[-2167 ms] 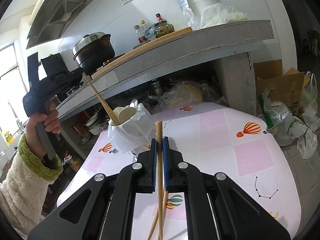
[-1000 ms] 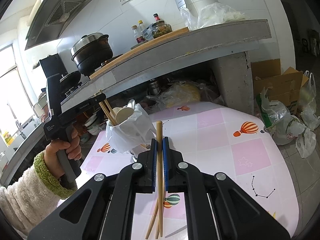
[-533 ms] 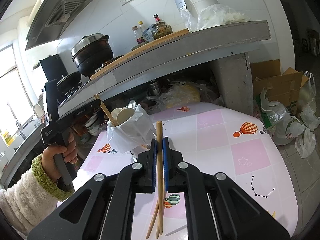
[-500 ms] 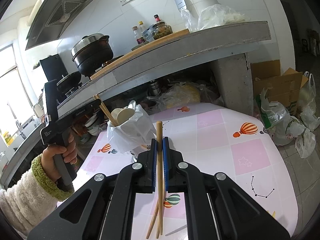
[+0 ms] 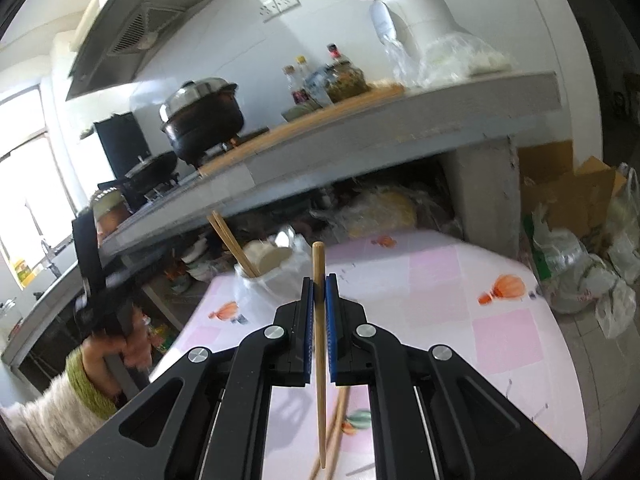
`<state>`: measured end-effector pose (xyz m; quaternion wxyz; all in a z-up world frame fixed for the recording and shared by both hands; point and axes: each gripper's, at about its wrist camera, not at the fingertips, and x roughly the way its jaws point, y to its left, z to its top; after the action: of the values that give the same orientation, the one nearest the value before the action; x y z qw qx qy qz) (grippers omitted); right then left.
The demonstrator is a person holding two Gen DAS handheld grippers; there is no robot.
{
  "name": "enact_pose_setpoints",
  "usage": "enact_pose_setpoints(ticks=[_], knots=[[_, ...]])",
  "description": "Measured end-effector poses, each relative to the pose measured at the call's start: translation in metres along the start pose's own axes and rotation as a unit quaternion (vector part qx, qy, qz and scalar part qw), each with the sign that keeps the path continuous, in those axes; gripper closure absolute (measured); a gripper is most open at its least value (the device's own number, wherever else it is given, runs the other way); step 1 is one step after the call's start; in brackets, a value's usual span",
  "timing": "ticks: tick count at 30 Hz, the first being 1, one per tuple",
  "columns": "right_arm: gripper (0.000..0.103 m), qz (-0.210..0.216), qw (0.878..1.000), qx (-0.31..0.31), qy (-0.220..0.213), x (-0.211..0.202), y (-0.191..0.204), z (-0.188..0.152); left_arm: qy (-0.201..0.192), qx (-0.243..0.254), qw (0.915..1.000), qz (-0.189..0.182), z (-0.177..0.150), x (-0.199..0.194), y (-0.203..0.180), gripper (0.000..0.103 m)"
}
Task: Organize utensils
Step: 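Open left tool and withdraw while right tool carries its chopsticks toward the holder, then lower the chopsticks into the bagged holder and open right tool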
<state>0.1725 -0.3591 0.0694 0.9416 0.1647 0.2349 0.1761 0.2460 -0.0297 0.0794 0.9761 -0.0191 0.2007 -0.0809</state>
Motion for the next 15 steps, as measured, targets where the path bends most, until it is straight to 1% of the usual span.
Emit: enact_pose_setpoints(ticks=[4, 9, 12, 15], knots=[[0.097, 0.03, 0.999, -0.011, -0.015, 0.005, 0.016, 0.03, 0.004, -0.011, 0.9998, 0.017, -0.017, -0.018, 0.016, 0.046], [0.097, 0.073, 0.996, -0.032, -0.038, 0.017, 0.045, 0.077, 0.019, -0.032, 0.9985, 0.042, -0.04, -0.035, 0.043, 0.039], [0.097, 0.095, 0.994, -0.033, -0.046, 0.032, 0.06, 0.106, 0.027, -0.043, 0.9969, 0.061, -0.054, -0.042, 0.06, 0.033], [0.097, 0.103, 0.993, -0.036, -0.048, 0.055, 0.076, 0.134, 0.041, -0.06, 0.9945, 0.076, -0.066, -0.045, 0.079, 0.032]])
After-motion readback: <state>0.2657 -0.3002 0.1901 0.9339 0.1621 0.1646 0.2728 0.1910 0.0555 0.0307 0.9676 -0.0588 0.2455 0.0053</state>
